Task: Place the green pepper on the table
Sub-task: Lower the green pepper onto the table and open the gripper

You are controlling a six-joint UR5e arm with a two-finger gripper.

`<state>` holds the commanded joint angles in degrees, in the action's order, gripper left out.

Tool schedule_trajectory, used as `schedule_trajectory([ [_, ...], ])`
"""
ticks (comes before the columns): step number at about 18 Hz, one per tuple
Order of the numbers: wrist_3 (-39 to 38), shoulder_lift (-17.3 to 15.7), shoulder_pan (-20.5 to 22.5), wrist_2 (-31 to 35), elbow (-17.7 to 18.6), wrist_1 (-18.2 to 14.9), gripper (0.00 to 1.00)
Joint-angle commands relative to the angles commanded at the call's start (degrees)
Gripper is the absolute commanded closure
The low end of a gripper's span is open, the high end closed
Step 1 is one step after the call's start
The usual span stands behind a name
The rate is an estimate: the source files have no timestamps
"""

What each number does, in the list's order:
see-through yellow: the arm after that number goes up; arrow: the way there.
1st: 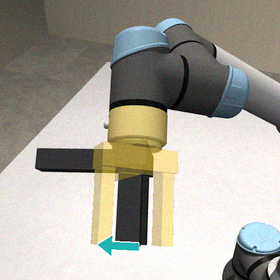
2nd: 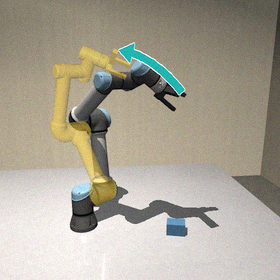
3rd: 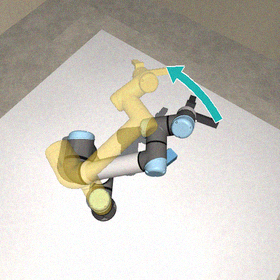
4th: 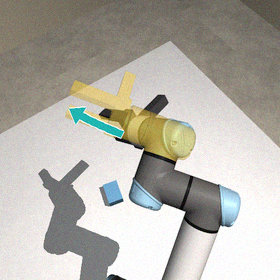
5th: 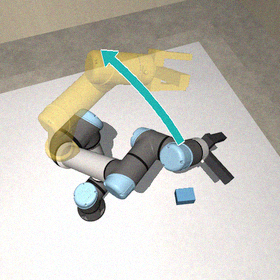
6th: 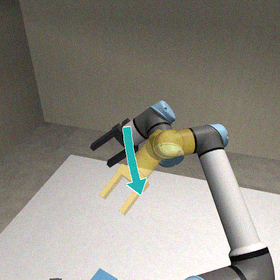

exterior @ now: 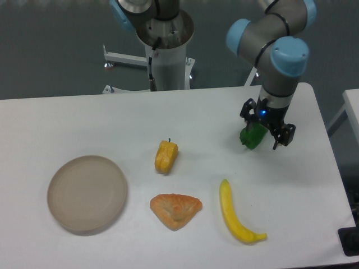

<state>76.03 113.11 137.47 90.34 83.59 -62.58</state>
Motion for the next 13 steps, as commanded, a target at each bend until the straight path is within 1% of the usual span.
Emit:
schedule_trajectory([
  [3, -2.2, 1.9, -2.6, 3.6, -1.5, 1.3, 0.0],
  [7, -2.6, 3.4, -3.9, 4.4, -1.6, 4.1, 0.0],
  [13, -2.8, 3.9, -4.4, 4.4, -1.9, 4.3, 0.0],
])
